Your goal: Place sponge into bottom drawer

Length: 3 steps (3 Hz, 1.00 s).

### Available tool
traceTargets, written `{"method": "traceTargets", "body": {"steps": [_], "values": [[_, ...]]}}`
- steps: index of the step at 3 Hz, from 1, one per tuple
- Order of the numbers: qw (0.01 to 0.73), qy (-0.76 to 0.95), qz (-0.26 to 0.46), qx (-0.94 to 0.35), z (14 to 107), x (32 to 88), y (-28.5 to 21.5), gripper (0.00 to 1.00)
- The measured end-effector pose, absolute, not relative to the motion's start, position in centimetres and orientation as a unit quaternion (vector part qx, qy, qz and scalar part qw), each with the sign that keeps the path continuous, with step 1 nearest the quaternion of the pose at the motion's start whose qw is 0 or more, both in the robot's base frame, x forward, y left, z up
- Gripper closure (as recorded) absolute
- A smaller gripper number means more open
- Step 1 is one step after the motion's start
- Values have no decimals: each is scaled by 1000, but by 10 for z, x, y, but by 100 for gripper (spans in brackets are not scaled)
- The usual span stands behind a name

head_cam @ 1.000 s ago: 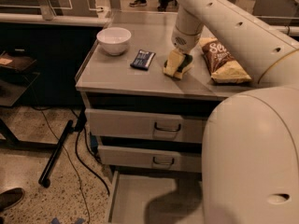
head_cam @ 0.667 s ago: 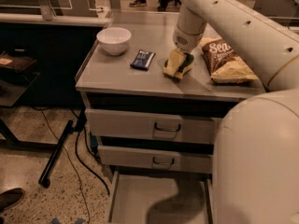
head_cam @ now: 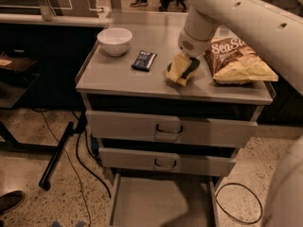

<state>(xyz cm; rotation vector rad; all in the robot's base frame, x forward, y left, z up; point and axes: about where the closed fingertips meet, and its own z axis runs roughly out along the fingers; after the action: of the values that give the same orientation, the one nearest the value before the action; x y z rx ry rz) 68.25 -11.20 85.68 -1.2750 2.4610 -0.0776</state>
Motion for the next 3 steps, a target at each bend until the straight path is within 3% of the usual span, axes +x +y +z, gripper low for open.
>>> {"method": "traceTargets", "body": {"steps": [1, 3], "values": [[180, 876, -10, -448, 847, 646, -109, 100], [192, 877, -6, -441, 858, 645, -116, 100]]}}
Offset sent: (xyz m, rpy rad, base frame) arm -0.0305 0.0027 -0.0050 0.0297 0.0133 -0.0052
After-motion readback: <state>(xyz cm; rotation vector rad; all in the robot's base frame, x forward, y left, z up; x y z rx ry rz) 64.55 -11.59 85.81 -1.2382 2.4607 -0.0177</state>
